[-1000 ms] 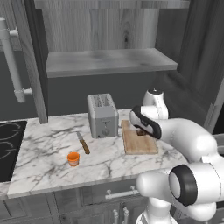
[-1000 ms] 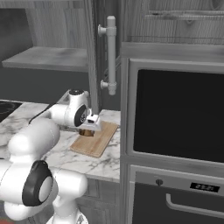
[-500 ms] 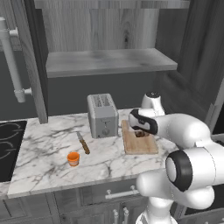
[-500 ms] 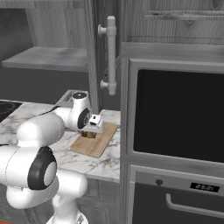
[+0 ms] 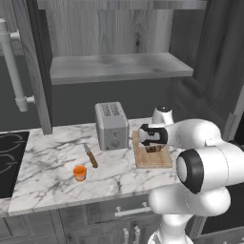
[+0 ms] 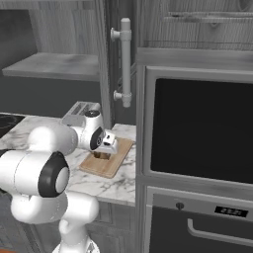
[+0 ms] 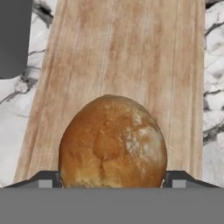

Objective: Pick the bread, place it on the cutting board, pick the jam, place it on the counter, and close the cabinet.

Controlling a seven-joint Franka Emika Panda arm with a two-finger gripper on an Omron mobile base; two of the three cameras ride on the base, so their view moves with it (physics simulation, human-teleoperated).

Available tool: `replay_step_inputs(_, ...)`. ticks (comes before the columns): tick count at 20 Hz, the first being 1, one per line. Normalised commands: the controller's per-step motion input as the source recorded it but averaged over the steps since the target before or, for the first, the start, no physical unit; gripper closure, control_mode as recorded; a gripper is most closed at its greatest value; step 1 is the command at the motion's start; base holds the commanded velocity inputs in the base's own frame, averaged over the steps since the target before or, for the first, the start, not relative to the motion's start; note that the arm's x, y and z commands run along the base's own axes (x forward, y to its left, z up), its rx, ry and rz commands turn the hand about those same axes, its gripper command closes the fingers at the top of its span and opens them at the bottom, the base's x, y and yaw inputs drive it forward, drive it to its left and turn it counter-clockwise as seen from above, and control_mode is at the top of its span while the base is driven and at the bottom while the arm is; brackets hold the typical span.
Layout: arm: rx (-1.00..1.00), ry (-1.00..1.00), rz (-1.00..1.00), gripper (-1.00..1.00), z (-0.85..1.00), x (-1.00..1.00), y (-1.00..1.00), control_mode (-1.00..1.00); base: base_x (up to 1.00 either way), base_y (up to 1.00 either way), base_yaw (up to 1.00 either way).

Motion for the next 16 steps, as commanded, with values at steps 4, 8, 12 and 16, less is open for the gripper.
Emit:
replay_step_inputs(4, 0.0, 0.0, 0.0, 1.0, -0.3, 0.13, 0.0, -1.0, 0.0, 0.0, 0.0)
replay_step_inputs(8, 0.0, 0.0, 0.0, 1.0, -0.23, 0.06, 0.0, -1.0, 0.0, 0.0, 0.0)
replay_step_inputs(12, 0.0, 0.0, 0.0, -1.0, -0.16, 0.0, 0.0, -1.0, 0.0, 0.0, 0.0)
replay_step_inputs(16, 0.0, 0.02, 0.0, -1.0, -0.09, 0.0, 0.0, -1.0, 0.0, 0.0, 0.0)
